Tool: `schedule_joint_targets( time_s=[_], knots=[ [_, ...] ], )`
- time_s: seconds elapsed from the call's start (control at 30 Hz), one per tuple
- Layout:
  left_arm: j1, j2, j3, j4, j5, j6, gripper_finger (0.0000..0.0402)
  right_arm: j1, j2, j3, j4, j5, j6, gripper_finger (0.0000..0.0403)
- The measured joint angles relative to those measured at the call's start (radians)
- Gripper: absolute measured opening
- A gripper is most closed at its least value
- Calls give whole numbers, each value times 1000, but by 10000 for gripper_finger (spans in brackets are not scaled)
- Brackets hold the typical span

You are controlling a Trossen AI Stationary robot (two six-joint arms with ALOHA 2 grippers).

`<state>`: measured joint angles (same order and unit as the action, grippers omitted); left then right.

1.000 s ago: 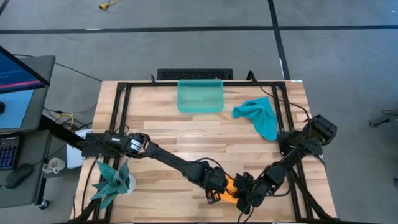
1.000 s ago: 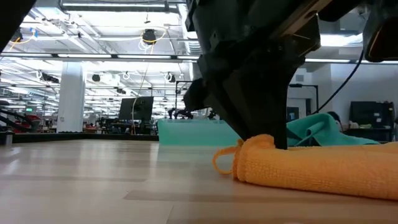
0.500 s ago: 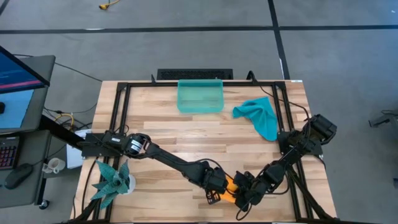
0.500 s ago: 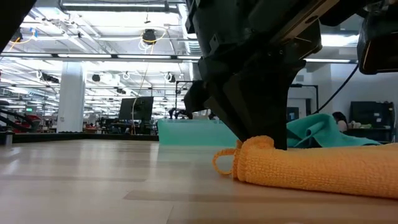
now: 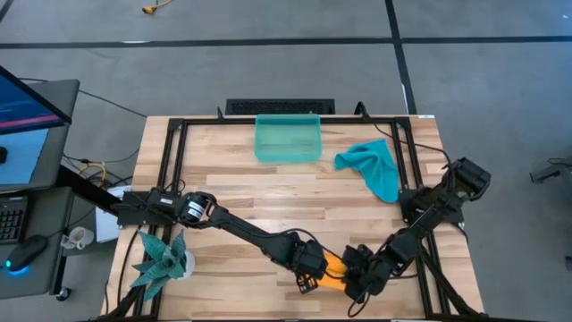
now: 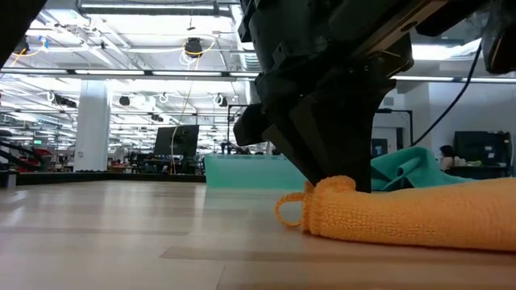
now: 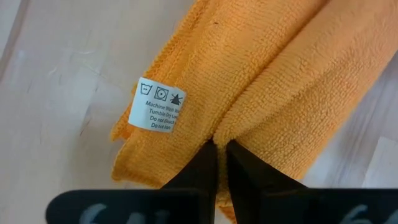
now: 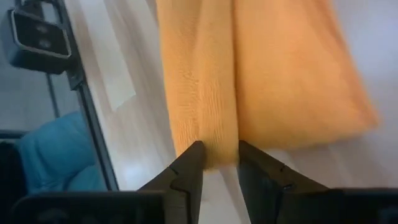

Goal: Roll microfiber towels into tight, uniform cylinder then place into a basket
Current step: Roll the yellow microfiber cloth on the table

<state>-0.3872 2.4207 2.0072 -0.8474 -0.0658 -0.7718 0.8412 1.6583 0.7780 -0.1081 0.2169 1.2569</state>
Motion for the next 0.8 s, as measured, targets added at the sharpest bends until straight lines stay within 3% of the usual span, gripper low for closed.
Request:
schedule_joint_targets(
  time_s=[0.23, 0.43, 0.57, 0.8],
  knots=[
    [0, 0, 0, 0, 1, -1, 18, 61, -76, 0, -93, 115, -40, 116],
    [0, 0, 0, 0, 1, -1, 18, 138, -96, 1, -3, 283, -361, 116],
    [0, 0, -1, 5, 0, -1, 18, 169, -51, 2, 76, 292, -498, 116],
    [0, 0, -1, 8, 0, 0, 18, 159, 57, 3, 172, 274, -506, 116]
  ],
)
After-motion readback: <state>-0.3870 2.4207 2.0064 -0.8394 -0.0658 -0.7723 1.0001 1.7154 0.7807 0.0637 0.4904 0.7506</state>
